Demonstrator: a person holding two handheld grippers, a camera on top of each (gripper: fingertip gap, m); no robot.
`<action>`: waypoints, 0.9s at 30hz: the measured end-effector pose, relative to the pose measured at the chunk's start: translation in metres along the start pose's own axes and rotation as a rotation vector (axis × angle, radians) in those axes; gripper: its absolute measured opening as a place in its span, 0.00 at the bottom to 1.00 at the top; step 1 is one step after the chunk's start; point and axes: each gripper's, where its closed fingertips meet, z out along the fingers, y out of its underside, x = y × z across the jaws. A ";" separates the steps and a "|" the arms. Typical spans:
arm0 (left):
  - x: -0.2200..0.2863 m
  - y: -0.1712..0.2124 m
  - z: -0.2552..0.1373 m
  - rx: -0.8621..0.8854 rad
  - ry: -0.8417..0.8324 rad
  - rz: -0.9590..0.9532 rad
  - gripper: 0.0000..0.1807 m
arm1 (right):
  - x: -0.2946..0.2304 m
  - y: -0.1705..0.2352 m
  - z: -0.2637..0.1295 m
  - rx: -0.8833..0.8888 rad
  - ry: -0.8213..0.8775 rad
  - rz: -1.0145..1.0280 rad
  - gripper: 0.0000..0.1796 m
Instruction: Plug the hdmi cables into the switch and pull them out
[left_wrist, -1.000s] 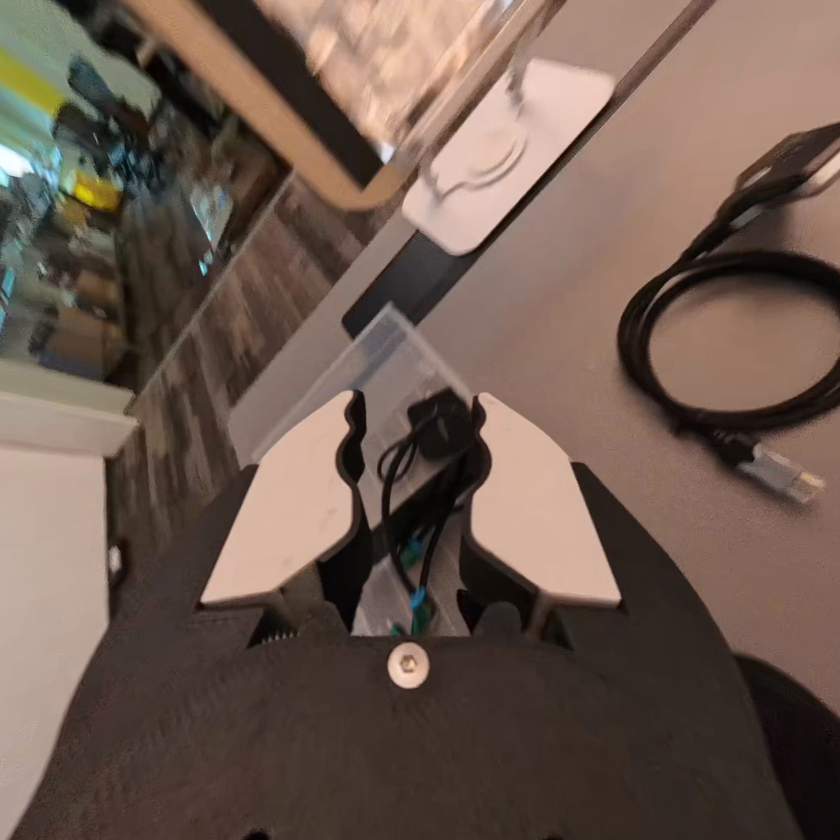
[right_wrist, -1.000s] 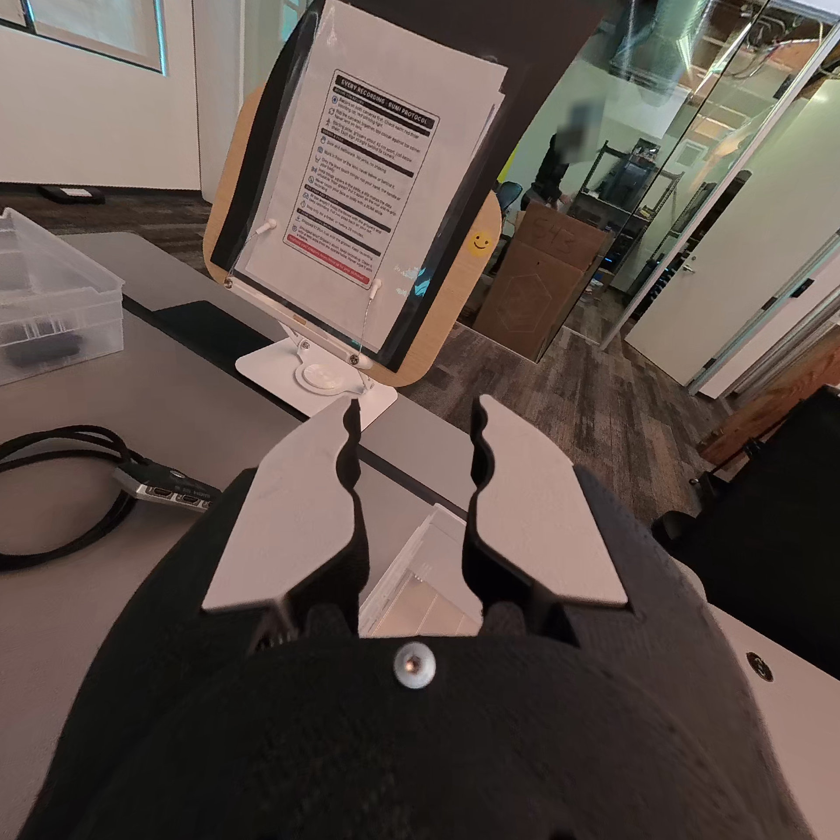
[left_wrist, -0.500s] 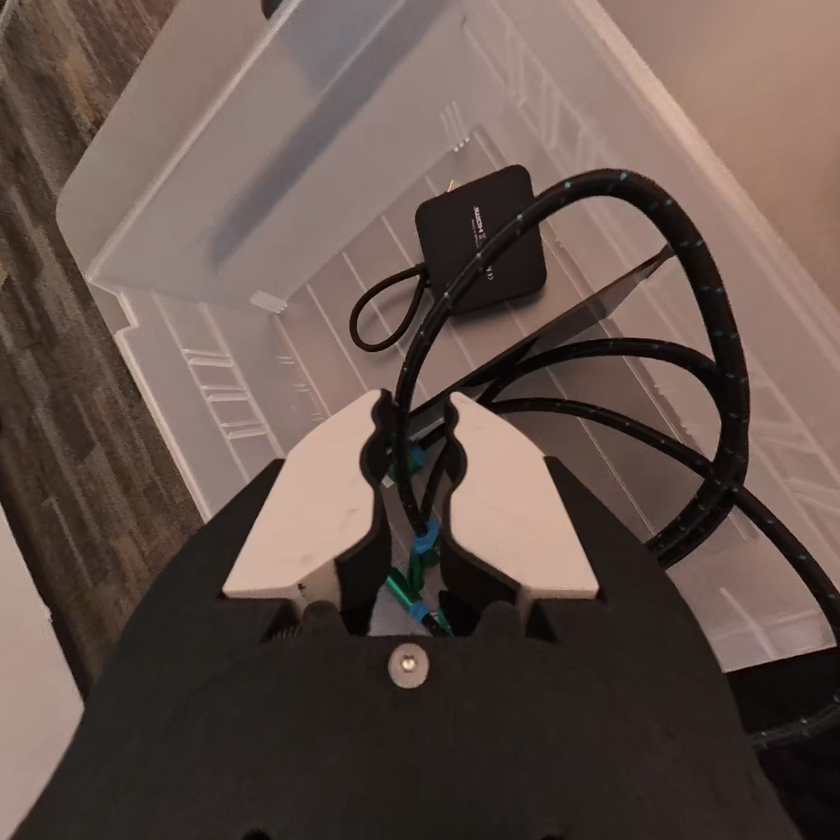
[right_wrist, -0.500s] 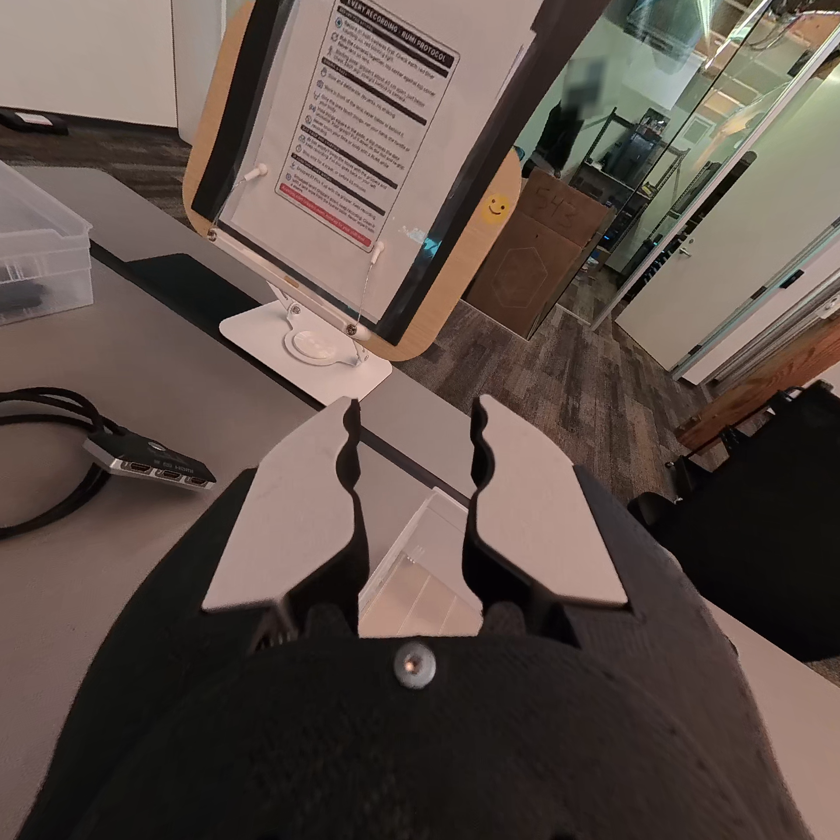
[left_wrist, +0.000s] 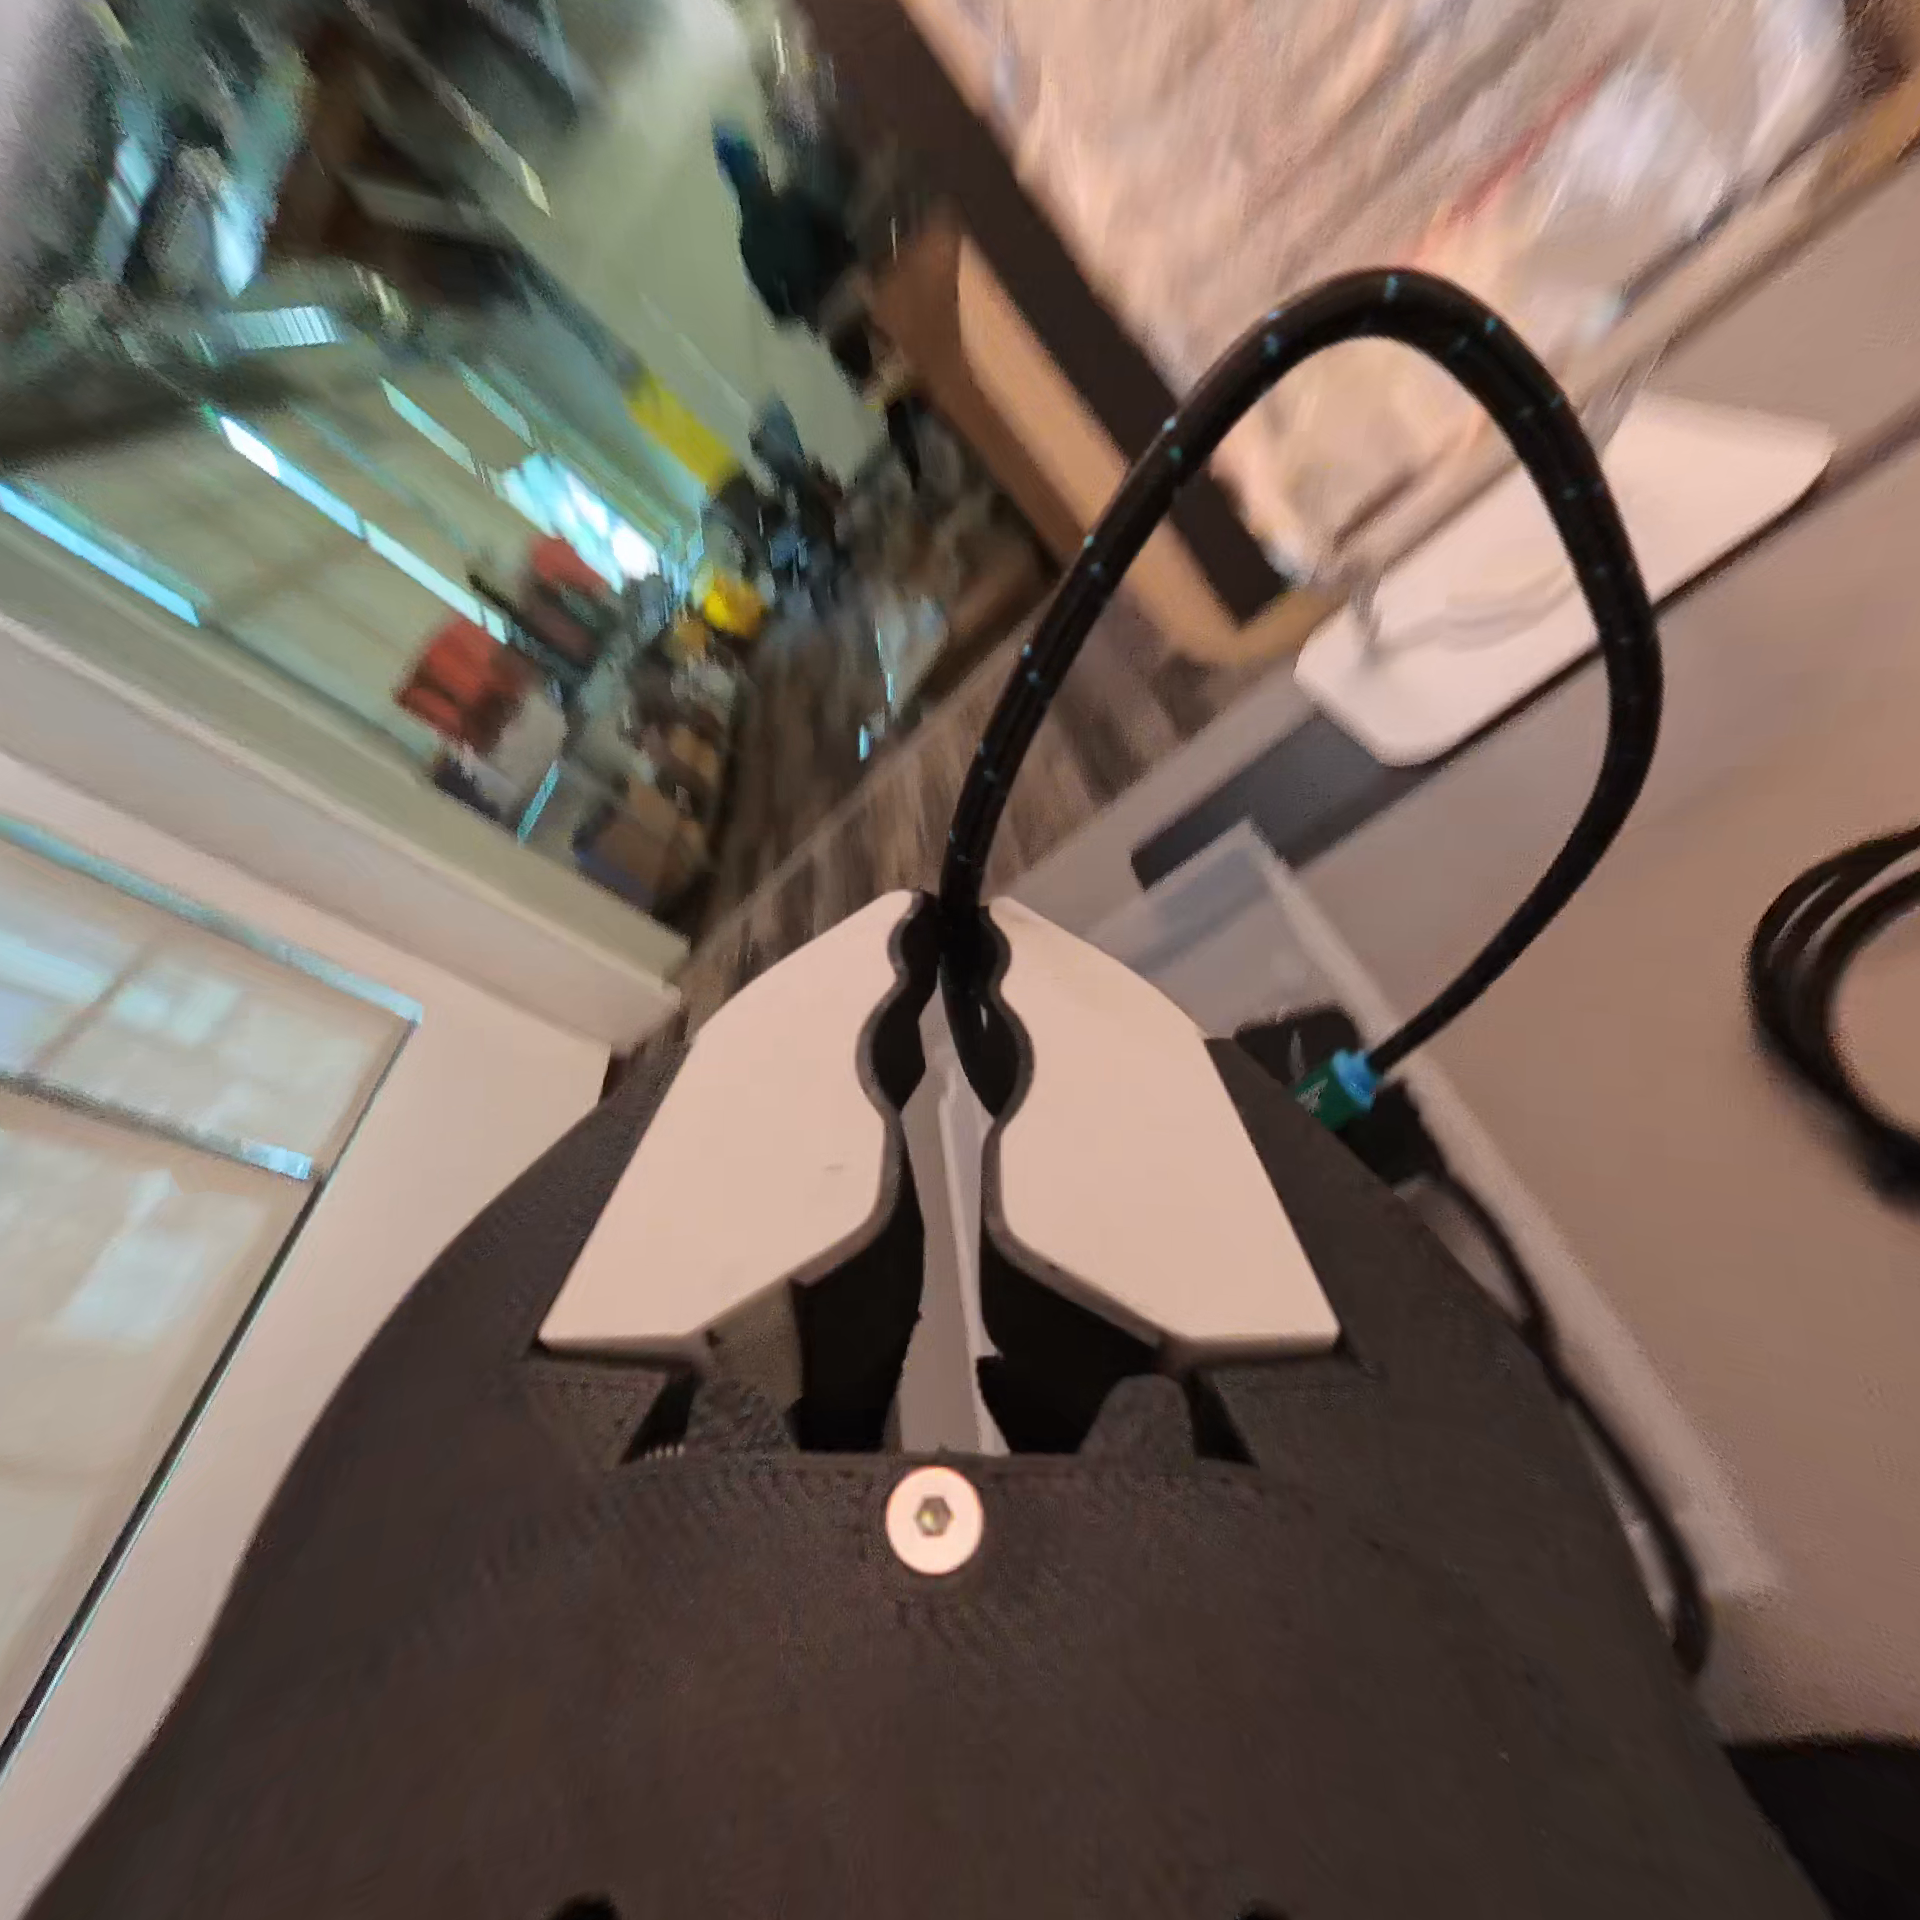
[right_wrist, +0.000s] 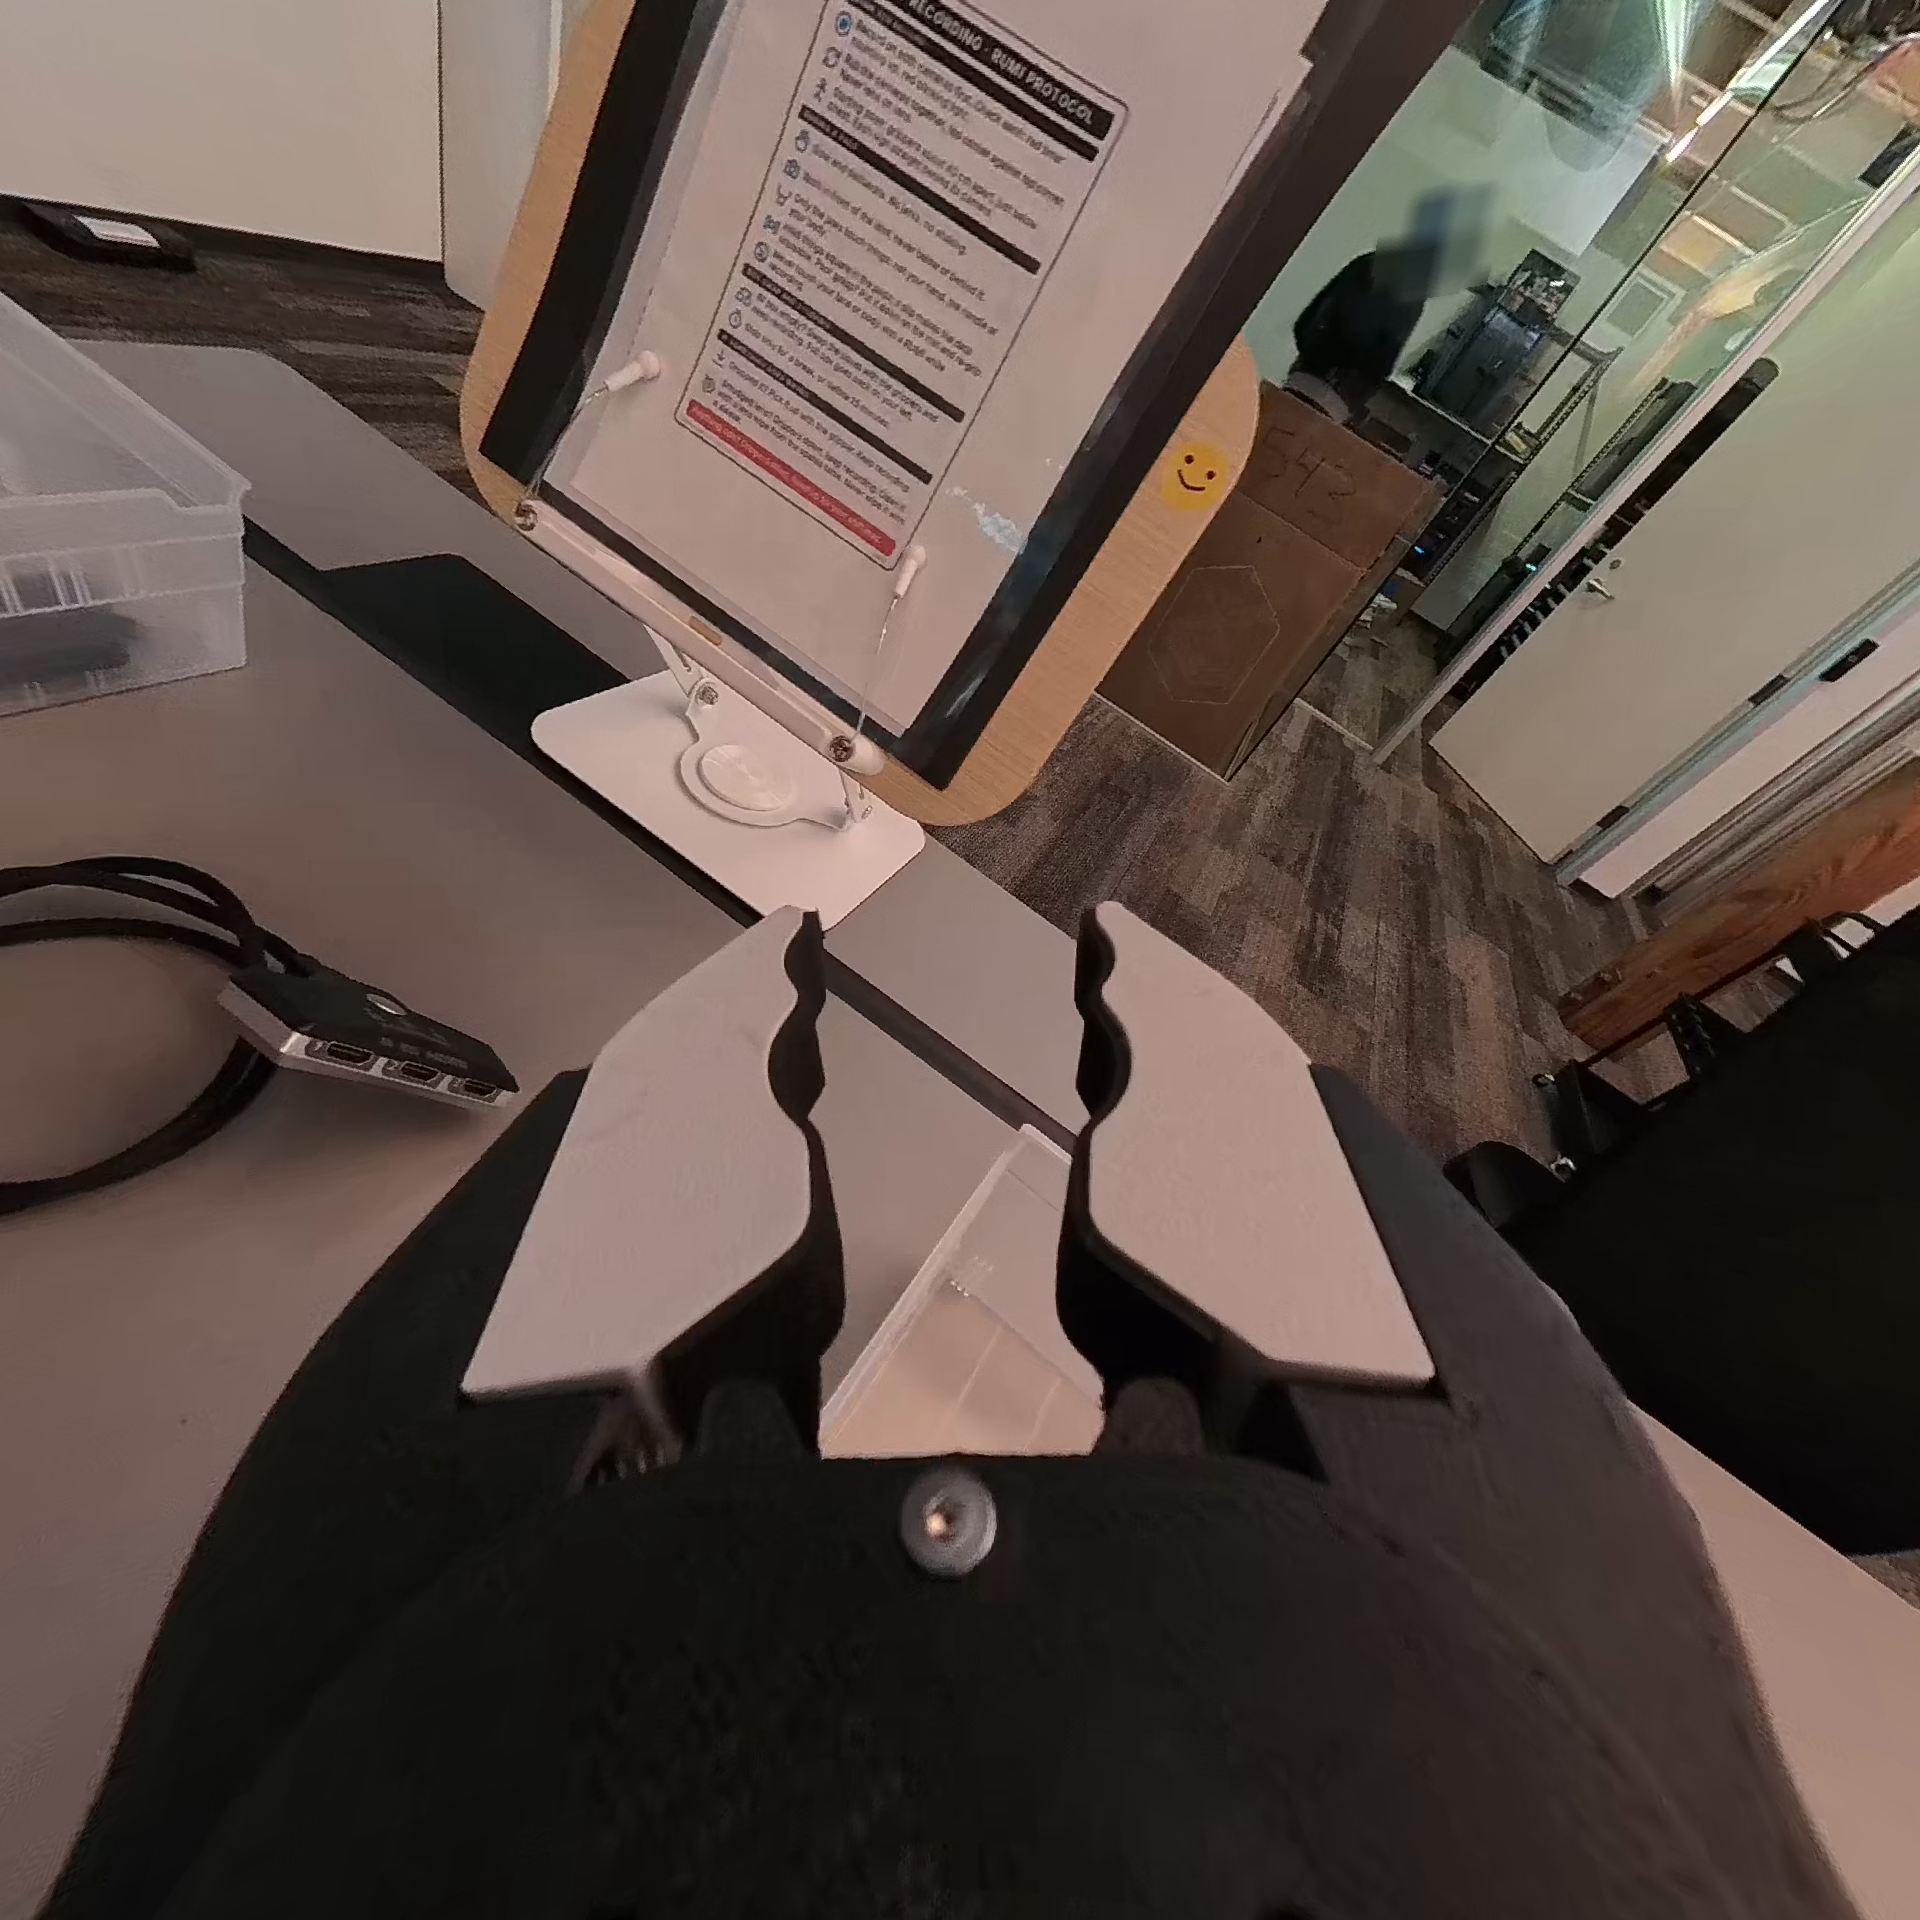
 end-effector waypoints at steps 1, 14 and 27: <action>0.007 -0.020 -0.011 0.083 0.020 -0.008 0.03 | -0.001 0.000 0.000 0.000 -0.004 -0.001 0.26; 0.198 -0.095 0.002 0.207 0.429 0.258 0.03 | -0.110 -0.070 -0.021 0.262 -0.506 0.142 0.24; 0.250 -0.087 0.009 0.149 0.455 0.423 0.03 | -0.188 -0.052 -0.027 -0.025 -0.635 -0.062 0.21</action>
